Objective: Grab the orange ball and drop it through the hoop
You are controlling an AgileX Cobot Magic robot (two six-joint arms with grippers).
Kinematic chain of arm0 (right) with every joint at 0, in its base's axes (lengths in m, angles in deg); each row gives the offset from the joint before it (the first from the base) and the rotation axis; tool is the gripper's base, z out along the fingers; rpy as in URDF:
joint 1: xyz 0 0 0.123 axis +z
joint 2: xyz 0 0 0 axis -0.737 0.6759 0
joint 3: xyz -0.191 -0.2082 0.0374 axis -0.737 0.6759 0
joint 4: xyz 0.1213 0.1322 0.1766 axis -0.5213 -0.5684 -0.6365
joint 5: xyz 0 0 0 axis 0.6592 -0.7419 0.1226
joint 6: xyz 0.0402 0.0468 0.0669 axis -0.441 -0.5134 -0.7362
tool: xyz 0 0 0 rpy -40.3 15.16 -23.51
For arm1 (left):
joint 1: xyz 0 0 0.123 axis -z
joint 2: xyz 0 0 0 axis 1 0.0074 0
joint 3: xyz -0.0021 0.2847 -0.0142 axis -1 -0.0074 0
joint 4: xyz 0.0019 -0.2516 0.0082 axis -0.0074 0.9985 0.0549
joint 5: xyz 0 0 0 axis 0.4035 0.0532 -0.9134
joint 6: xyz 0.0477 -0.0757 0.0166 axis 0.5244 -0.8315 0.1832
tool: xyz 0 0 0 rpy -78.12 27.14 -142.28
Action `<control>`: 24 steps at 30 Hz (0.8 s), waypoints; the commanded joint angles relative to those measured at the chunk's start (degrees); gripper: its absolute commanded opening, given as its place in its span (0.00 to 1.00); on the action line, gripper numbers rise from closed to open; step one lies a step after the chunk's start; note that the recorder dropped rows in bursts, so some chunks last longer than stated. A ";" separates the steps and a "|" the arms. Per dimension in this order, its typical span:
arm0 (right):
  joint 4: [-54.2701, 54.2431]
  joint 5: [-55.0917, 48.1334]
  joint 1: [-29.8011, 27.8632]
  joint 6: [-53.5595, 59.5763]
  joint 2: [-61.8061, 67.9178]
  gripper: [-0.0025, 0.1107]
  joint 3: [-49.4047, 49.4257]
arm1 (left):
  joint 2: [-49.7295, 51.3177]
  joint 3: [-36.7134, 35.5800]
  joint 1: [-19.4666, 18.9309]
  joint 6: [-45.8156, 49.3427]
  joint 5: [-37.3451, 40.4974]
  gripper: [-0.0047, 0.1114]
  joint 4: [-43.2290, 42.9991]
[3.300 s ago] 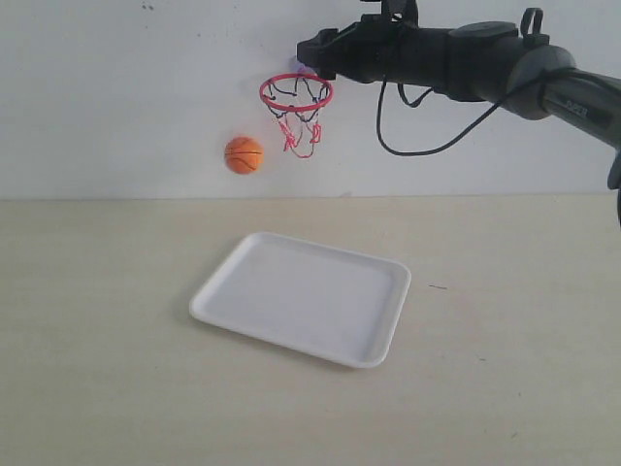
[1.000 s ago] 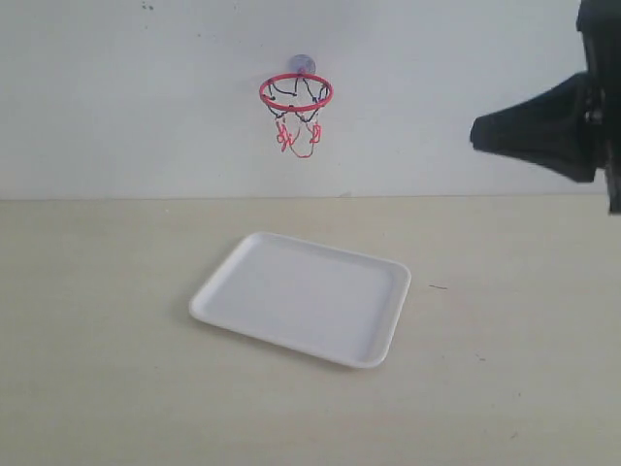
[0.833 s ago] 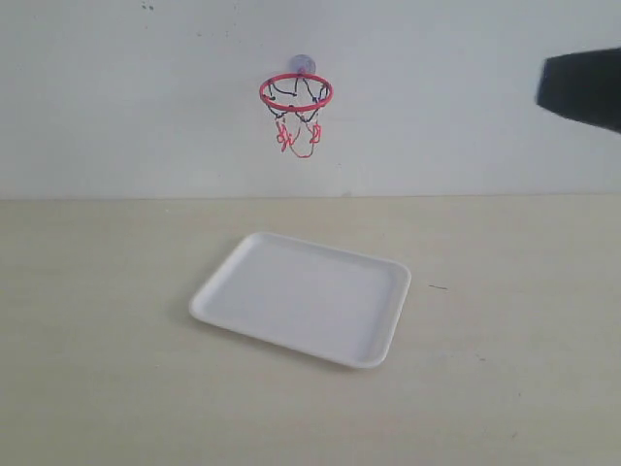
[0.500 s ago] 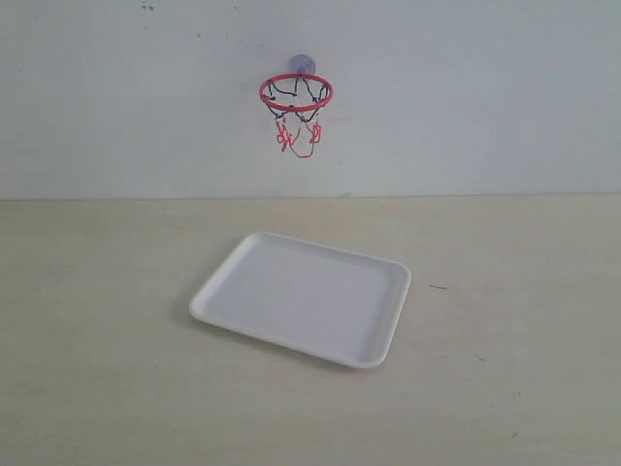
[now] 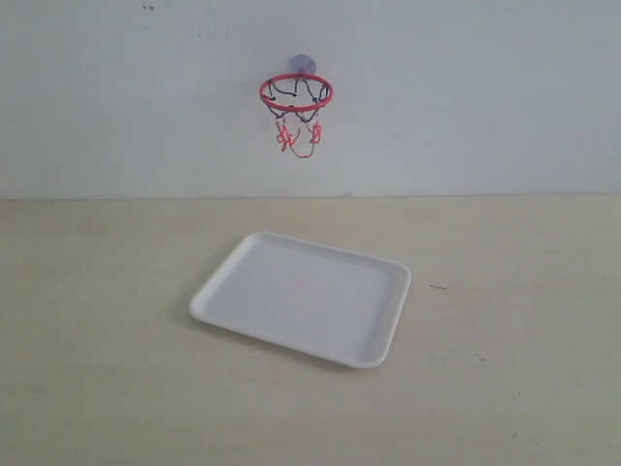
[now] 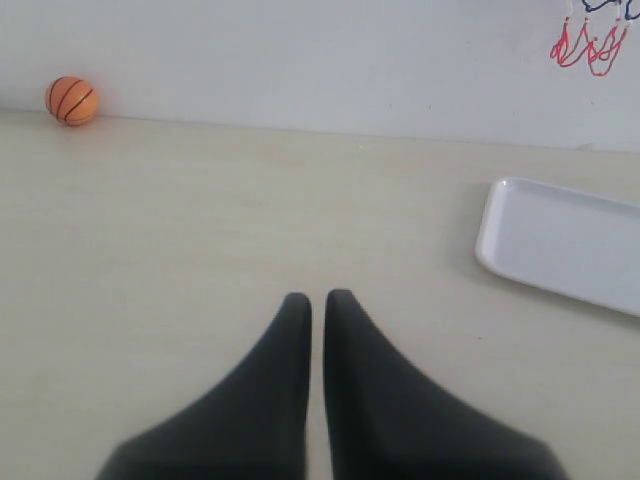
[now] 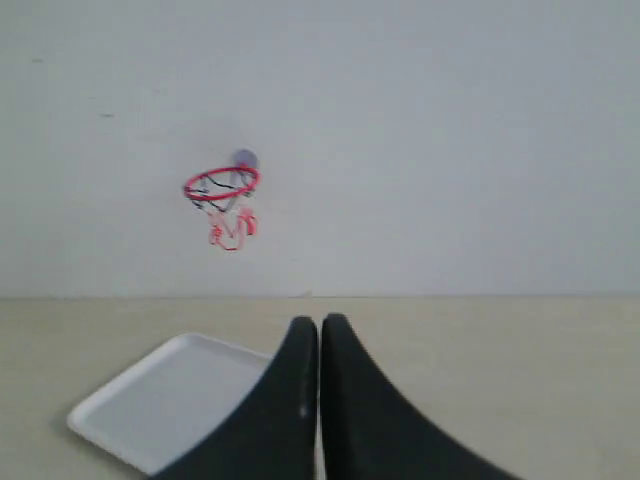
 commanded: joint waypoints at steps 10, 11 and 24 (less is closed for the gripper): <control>19.37 1.42 -0.03 -10.22 -0.30 0.02 6.79 | -0.22 -0.23 -0.15 -0.39 -0.68 0.08 0.42; 19.37 1.57 -0.03 -9.55 -0.30 0.02 7.81 | -0.22 -0.23 -0.15 -0.39 -0.68 0.08 0.42; 19.34 3.68 -0.03 -9.31 -0.30 0.02 18.62 | -0.22 -0.23 -0.15 -0.39 -0.68 0.08 0.42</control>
